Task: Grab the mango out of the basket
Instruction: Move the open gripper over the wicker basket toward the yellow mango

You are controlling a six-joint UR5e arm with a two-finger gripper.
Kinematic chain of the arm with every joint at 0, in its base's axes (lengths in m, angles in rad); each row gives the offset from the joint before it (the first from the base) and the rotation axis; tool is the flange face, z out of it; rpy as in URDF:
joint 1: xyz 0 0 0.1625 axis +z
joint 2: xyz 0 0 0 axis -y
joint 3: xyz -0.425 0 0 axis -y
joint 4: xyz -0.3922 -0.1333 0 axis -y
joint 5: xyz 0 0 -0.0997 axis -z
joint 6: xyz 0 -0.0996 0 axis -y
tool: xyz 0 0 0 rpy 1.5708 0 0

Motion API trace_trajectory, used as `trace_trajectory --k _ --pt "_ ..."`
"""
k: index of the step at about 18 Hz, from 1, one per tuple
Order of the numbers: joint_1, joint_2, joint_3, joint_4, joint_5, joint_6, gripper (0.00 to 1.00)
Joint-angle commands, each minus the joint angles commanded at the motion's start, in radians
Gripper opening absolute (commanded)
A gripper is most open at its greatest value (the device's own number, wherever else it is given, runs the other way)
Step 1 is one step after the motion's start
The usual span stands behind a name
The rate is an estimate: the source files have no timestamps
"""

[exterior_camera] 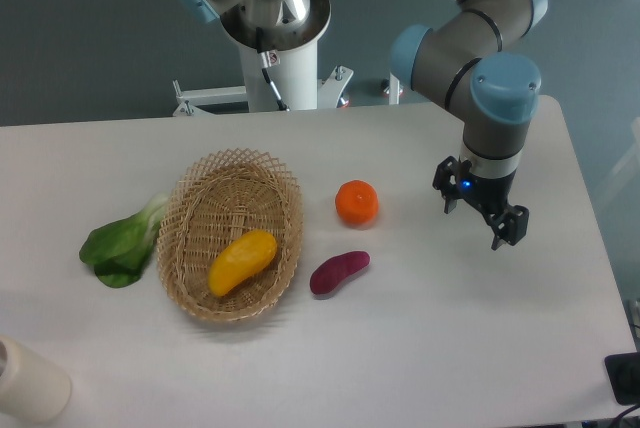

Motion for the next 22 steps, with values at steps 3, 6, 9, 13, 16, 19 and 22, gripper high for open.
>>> trace_trajectory --k 3,6,9,13,16,19,22 --pt "-0.054 0.011 -0.011 0.002 -0.029 -0.086 1.0" --pt "-0.103 0.011 0.001 0.002 -0.06 -0.242 1.0" --pt "-0.158 0.008 0.008 0.005 -0.08 -0.415 1.0" --pt "-0.224 0.009 0.009 0.003 -0.078 -0.527 1.0" --pt "-0.273 0.008 0.009 0.006 -0.08 -0.6 1.0" --pt "-0.333 0.009 0.006 0.005 -0.081 -0.636 1.0" --pt "-0.399 0.014 -0.003 0.0 -0.078 -0.644 1.0"
